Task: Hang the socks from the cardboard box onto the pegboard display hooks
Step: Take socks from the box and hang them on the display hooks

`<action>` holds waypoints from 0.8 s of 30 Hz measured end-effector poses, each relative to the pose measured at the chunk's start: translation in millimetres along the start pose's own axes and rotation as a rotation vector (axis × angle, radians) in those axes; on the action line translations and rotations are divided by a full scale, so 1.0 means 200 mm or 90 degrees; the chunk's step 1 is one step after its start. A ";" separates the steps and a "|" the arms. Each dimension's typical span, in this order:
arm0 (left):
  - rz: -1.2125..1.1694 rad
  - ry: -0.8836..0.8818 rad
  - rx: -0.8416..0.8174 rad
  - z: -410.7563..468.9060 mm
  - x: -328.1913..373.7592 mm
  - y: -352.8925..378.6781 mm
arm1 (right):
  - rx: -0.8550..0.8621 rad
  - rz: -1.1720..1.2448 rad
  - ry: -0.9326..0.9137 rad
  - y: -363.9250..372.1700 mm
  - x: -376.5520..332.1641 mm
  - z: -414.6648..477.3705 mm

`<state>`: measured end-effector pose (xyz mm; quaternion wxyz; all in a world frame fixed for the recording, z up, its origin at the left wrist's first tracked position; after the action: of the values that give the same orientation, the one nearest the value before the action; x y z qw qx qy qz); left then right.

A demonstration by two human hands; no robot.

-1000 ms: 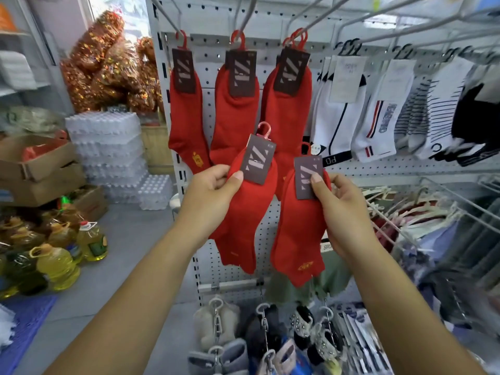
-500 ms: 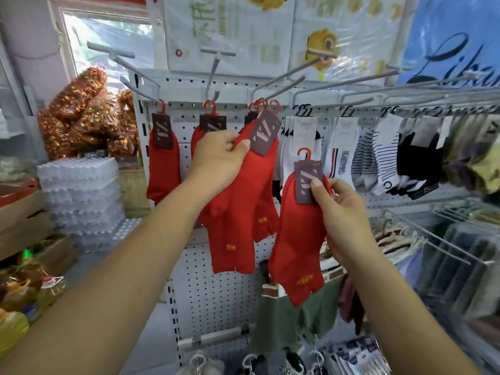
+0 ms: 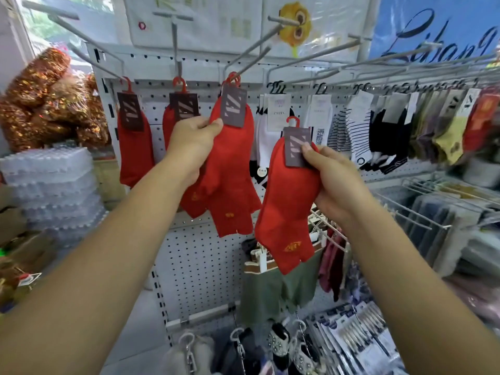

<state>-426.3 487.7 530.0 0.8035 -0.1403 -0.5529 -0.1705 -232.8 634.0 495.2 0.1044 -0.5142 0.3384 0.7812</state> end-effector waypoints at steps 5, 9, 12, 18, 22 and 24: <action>0.171 0.068 0.085 -0.12 -0.04 -0.04 | -0.011 0.029 0.013 0.03 -0.03 0.00; 0.256 0.168 -0.023 -0.36 -0.07 -0.07 | -0.024 0.067 0.029 0.07 -0.01 0.01; 0.139 -0.001 -0.281 -0.48 -0.15 -0.05 | -0.028 0.085 0.044 0.13 0.03 0.01; 0.031 -0.144 -0.340 -0.62 -0.41 -0.10 | 0.011 0.028 0.066 0.20 0.27 0.04; 0.044 -0.202 -0.337 -0.66 -0.55 -0.22 | -0.002 -0.062 0.074 0.26 0.43 0.04; 0.054 -0.218 -0.341 -0.67 -0.60 -0.30 | -0.016 -0.158 0.057 0.30 0.47 0.05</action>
<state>-378.4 393.0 373.0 0.6398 -0.3966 -0.6089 -0.2503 -312.5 577.7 439.5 0.1784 -0.5877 0.2670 0.7427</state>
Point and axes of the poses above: each hand's wrist, its own z-axis towards the middle knuckle, its own y-axis out of the palm, x = y × z, the point moved 3 cm from there along z, towards the middle knuckle, and after that the axes turned 4 degrees about z, right-handed, at the moved point
